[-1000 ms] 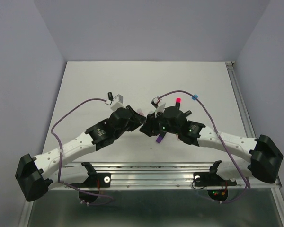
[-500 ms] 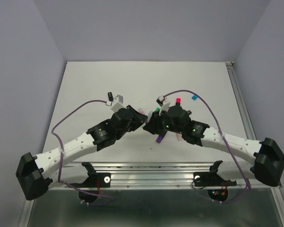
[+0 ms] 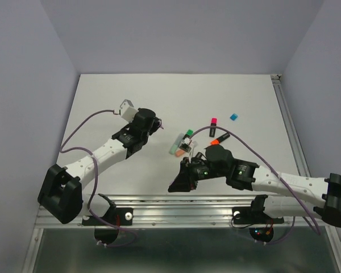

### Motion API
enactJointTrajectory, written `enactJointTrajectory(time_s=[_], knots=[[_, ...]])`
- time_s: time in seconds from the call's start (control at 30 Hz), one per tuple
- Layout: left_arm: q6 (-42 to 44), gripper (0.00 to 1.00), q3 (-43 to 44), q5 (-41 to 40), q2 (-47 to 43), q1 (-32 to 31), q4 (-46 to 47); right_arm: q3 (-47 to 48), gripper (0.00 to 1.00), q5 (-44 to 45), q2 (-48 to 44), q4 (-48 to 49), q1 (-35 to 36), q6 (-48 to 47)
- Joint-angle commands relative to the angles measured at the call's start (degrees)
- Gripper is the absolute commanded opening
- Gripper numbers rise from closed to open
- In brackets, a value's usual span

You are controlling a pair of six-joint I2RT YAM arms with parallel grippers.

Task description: Open the pen caps

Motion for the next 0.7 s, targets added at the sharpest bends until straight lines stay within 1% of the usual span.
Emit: enactJointTrajectory(time_s=[0.0, 0.07, 0.1, 0.13, 0.17, 0.2, 0.27, 0.3, 0.4, 0.43, 0.47, 0.53, 0.63, 0.67], knots=[[3.65, 0.00, 2.79, -3.14, -1.37, 1.92, 2.44, 0.50, 0.01, 4.15, -0.89, -3.04, -0.53, 0.55], [6.89, 0.00, 2.44, -1.65, -1.90, 2.53, 2.44, 1.64, 0.01, 9.60, -0.98, -8.30, -0.53, 0.11], [9.08, 0.00, 2.70, -0.95, -2.16, 2.88, 2.35, 2.17, 0.01, 14.15, -0.81, -9.55, -0.53, 0.01], [13.45, 0.00, 2.87, 0.02, -2.25, 3.06, 1.83, 3.14, 0.01, 16.02, -0.46, -11.13, -0.88, 0.19], [15.41, 0.00, 3.22, 0.37, -2.25, 3.24, -0.35, 3.49, 0.01, 17.44, -0.28, -11.84, -1.23, 0.19], [19.78, 0.00, 4.44, 0.90, -1.64, 3.85, -3.07, 3.93, 0.01, 19.80, -0.19, -12.89, -2.54, 0.10], [22.36, 0.00, 6.03, 0.99, -0.85, 4.47, -6.86, 3.85, 0.01, 20.96, -0.45, -13.43, -4.82, -0.07], [23.77, 0.00, 6.56, 0.38, -0.23, 4.91, -8.79, 3.59, 0.01, 22.10, -0.71, -13.60, -7.62, -0.07], [27.73, 0.00, 5.61, -1.03, -0.49, 5.52, -8.99, 2.53, 0.01, 24.03, -2.12, -13.69, -12.12, -0.16], [28.78, 0.00, 5.25, -0.59, -0.58, 5.87, -7.94, 2.44, 0.01, 24.39, -2.12, -13.87, -14.92, -0.42], [31.31, 0.00, 4.99, 0.19, -0.58, 7.27, -7.15, 2.44, 0.01, 25.09, -2.21, -14.57, -16.08, -0.69], [33.53, 0.00, 4.90, 2.48, 0.03, 8.85, -5.30, 2.44, 0.01, 28.15, -1.95, -15.01, -19.06, -1.47], [35.73, 0.00, 6.74, 4.41, 2.75, 13.25, -6.78, 2.00, 0.01, 30.11, -0.81, -15.01, -23.54, -2.27], [36.52, 0.00, 7.26, 4.68, 4.07, 15.96, -7.31, 2.09, 0.01, 30.37, -0.46, -15.62, -24.78, -2.71]])
